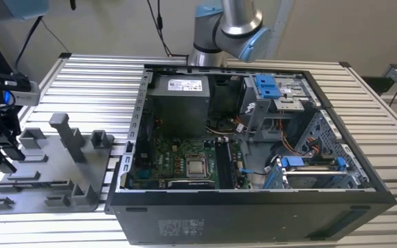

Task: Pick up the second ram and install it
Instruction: 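Pick up the second ram and move it above second insertion slot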

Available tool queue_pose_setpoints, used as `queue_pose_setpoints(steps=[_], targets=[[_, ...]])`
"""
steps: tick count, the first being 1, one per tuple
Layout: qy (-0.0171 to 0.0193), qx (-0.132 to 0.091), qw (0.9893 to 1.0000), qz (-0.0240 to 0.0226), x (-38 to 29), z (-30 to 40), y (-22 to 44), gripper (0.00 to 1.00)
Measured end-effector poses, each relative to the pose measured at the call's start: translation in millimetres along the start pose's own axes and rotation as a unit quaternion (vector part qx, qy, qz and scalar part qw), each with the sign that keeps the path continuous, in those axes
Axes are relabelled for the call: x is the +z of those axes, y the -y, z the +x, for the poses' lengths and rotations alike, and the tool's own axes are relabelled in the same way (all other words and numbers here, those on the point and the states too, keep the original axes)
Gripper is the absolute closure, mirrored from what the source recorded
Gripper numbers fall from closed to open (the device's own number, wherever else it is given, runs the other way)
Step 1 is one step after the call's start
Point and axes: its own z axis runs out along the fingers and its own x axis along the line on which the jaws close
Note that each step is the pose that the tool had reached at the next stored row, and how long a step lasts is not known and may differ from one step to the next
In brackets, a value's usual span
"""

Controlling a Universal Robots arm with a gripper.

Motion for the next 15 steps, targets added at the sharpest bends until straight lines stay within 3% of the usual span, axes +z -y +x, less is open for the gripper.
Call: queue_pose_setpoints(steps=[15], targets=[[-0.0021,0.000,1.0000,0.0001,17.8,-0.2,-0.2,0.64]])
